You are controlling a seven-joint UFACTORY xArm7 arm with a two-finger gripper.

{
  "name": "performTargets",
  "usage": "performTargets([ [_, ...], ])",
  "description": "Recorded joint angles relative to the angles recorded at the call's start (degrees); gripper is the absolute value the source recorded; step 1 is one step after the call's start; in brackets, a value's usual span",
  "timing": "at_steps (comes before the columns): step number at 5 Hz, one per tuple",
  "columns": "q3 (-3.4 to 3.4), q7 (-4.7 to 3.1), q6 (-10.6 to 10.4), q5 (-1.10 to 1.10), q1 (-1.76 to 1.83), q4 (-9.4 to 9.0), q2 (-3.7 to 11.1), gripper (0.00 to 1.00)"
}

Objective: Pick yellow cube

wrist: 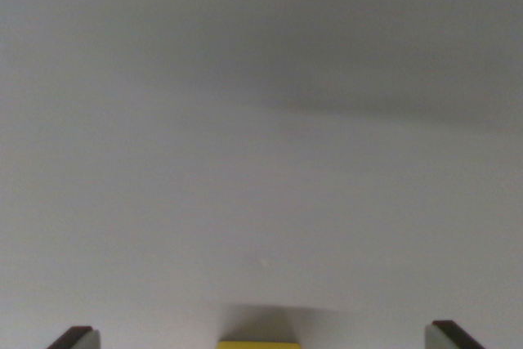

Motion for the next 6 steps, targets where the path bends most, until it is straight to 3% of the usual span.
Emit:
performTargets([
  [1,0.0,0.0,0.0,0.0,0.0,0.0,0.0,0.0],
  [2,-0.07,0.1,-2.49,-0.01,0.11,-2.43,0.56,0.0],
  [3,-0.07,0.1,-2.49,-0.01,0.11,-2.43,0.56,0.0],
  [4,-0.14,0.2,-4.8,-0.02,0.21,-4.68,1.08,0.0],
  [5,-0.14,0.2,-4.8,-0.02,0.21,-4.68,1.08,0.0],
  [6,-0.21,0.29,-7.01,-0.04,0.3,-6.83,1.58,0.0],
])
